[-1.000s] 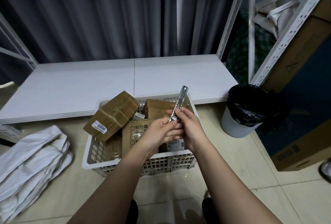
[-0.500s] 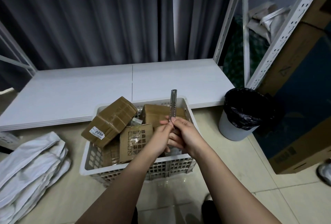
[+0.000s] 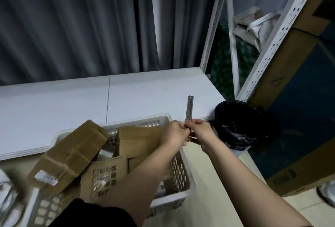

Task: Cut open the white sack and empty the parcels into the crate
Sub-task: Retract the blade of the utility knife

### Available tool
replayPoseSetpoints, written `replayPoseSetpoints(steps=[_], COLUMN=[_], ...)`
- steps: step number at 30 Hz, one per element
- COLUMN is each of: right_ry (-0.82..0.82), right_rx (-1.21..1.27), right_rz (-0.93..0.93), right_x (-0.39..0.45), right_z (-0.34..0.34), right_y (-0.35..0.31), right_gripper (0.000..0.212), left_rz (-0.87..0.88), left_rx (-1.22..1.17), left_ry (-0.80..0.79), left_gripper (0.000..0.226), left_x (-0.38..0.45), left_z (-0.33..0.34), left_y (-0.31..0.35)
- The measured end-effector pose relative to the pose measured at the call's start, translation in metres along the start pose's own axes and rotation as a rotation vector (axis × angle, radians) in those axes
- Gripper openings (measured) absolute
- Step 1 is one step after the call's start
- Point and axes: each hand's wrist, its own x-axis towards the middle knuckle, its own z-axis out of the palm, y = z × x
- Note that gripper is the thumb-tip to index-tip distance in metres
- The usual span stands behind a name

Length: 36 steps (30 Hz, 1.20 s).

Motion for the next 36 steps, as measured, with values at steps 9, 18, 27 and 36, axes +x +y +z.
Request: replayPoseSetpoints(steps=[9,18,27,36], right_ry=[0.098,0.144,0.282,0.358], right_rx=[-0.107,-0.129,-0.1,-0.203], right_rz=[0.068,0.1,0.099,0.056], right_x=[0.145,0.238,0.276,0.292], right_z=[-0.011,-0.018,-0.028,-0.029], right_y=[0.028,0.057,0.078,0.074], right_gripper=[0.017,0.023,0.018,0.024], left_rz=[0.214,0.259,0.206,-0.032], left_rx=[0.551,0.921,0.577,0.009], left_ry=[0.095,0.076,-0.264,-0.34], left_gripper=[0.029,0.026,0.016,0.043], left_x=[0.134,0.22,0.241,0.243], left_z=[0.037,0.059,0.073,0.08], left_y=[-0.038,-0.062,-0.07,-0.063])
